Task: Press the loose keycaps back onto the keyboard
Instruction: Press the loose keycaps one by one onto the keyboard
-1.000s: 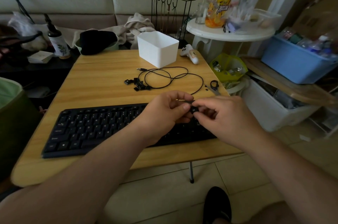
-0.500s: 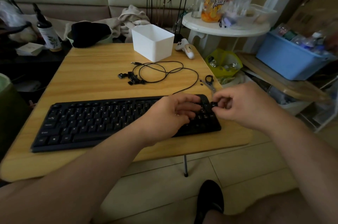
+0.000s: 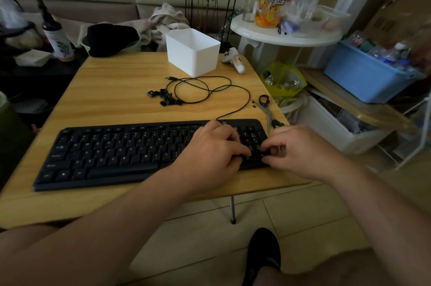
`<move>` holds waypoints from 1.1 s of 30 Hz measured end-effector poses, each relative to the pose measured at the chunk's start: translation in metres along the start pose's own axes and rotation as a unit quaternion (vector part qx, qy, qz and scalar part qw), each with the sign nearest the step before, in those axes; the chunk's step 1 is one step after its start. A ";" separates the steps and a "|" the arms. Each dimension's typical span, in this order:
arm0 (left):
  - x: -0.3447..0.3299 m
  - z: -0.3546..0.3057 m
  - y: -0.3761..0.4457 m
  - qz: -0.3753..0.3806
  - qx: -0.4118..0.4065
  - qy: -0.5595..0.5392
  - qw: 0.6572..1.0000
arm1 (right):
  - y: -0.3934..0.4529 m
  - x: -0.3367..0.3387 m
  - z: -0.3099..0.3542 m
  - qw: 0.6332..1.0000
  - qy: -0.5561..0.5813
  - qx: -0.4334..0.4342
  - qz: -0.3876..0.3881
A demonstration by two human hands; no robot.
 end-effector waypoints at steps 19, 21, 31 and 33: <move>-0.012 -0.018 0.002 0.022 -0.013 0.130 0.991 | 0.007 0.000 0.005 0.995 0.029 -0.091 0.016; -0.012 -0.018 0.002 0.021 -0.012 0.130 0.991 | 0.007 0.000 0.006 0.994 0.025 -0.103 0.000; -0.014 -0.018 0.003 0.044 -0.015 0.148 0.988 | 0.011 -0.001 0.024 0.990 -0.103 -0.089 0.017; -0.013 -0.019 0.002 0.035 -0.016 0.143 0.989 | 0.011 -0.002 0.017 0.991 -0.078 -0.104 0.010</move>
Point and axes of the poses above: each hand's wrist, its own y-axis towards the middle knuckle, its own x-axis out of the back of the hand, z = x × y, the point moved 6 cm from there along y, towards the middle knuckle, and after that the axes turned 9 degrees about z, right-handed, at the moved point
